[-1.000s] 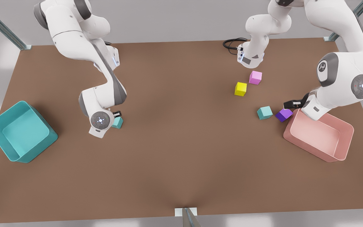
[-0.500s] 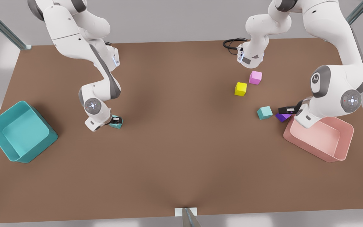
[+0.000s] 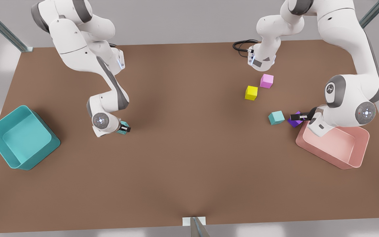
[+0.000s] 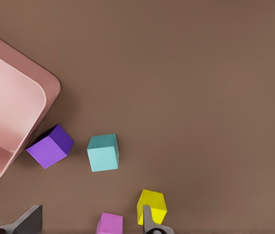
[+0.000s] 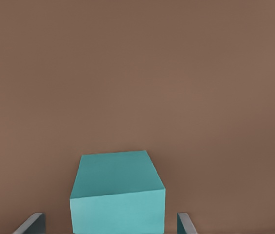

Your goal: Stack the two blue cubes on top of each other

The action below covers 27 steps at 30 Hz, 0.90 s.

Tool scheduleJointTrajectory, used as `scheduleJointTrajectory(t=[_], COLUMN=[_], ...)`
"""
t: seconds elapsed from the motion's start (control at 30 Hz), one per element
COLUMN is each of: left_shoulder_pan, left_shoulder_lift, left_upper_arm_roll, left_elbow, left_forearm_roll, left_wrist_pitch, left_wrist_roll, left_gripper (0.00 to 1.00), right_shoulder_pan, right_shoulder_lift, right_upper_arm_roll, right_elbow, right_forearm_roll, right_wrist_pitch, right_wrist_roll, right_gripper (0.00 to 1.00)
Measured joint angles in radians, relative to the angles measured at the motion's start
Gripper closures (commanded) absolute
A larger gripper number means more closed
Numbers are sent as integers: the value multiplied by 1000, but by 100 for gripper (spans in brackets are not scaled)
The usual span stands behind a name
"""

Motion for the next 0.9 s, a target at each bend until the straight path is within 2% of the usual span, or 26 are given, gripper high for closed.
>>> scheduleJointTrajectory(t=[0.2,0.23,0.3,0.37,0.4,0.5,0.57,0.67,0.73,0.8,0.87,0.9], left_shoulder_pan=[-3,-3,-3,-3,-3,-2,-3,-3,-2,-5,-1,-1], left_shoulder_lift=[9,10,11,12,12,12,12,11,8,8,-4,-42], left_upper_arm_roll=[0,-1,0,-1,-1,-1,-1,-1,-6,-12,-12,-4], left_elbow=[0,0,0,0,0,0,0,2,-3,-32,-126,-256], left_forearm_roll=[0,0,0,0,0,1,1,4,11,29,48,57], left_wrist_pitch=[2,2,2,3,3,3,3,3,9,31,75,134], left_wrist_roll=[3,3,4,5,5,6,6,7,11,15,19,22], left_gripper=[0,0,0,0,0,0,0,0,0,0,0,0], right_shoulder_pan=[2,2,1,2,2,2,25,214,349,436,474,481], right_shoulder_lift=[41,45,52,54,55,55,55,97,198,307,385,409], right_upper_arm_roll=[0,0,0,0,0,13,41,57,59,59,58,58], right_elbow=[-1,-1,0,1,6,65,164,349,537,652,685,691], right_forearm_roll=[-1,-1,-1,2,6,17,65,147,173,185,190,191], right_wrist_pitch=[1,1,1,2,3,-11,-53,-101,-120,-106,-62,-40], right_wrist_roll=[45,51,62,67,68,69,70,109,171,246,316,349], right_gripper=[0,4,17,41,43,43,43,43,42,42,42,42])
